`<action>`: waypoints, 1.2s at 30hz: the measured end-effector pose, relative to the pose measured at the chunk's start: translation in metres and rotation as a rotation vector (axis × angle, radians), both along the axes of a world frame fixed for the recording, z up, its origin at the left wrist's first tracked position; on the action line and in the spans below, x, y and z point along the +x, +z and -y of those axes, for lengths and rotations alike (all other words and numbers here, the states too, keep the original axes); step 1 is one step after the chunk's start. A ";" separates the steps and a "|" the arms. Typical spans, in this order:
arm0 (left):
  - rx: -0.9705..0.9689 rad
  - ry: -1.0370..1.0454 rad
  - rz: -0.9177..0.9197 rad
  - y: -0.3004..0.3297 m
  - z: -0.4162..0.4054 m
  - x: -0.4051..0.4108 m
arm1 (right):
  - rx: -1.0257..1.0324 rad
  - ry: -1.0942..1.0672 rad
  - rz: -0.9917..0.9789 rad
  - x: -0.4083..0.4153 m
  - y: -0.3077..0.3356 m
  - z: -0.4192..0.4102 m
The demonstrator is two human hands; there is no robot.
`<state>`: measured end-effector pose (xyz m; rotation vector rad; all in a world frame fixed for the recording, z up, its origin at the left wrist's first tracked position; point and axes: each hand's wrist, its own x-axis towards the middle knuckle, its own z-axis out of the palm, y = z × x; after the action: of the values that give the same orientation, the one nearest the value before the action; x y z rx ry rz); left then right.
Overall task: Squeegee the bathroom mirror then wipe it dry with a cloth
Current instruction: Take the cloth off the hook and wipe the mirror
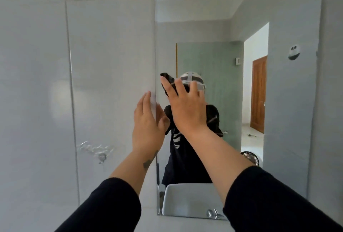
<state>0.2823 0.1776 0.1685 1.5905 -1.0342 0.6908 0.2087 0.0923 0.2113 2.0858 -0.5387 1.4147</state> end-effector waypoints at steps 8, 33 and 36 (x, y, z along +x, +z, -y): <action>0.070 0.022 -0.094 -0.049 0.002 -0.011 | -0.144 -0.016 -0.239 -0.012 -0.047 0.010; 0.136 0.116 -0.107 -0.071 0.029 -0.002 | 0.416 -0.225 0.563 -0.180 -0.109 0.145; 0.136 0.129 -0.102 -0.072 0.030 0.001 | 0.499 -0.221 0.671 -0.184 -0.127 0.148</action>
<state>0.2831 0.1474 0.0961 1.8039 -0.9264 0.6300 0.0248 -0.0554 0.0840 1.7604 -1.4675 1.9819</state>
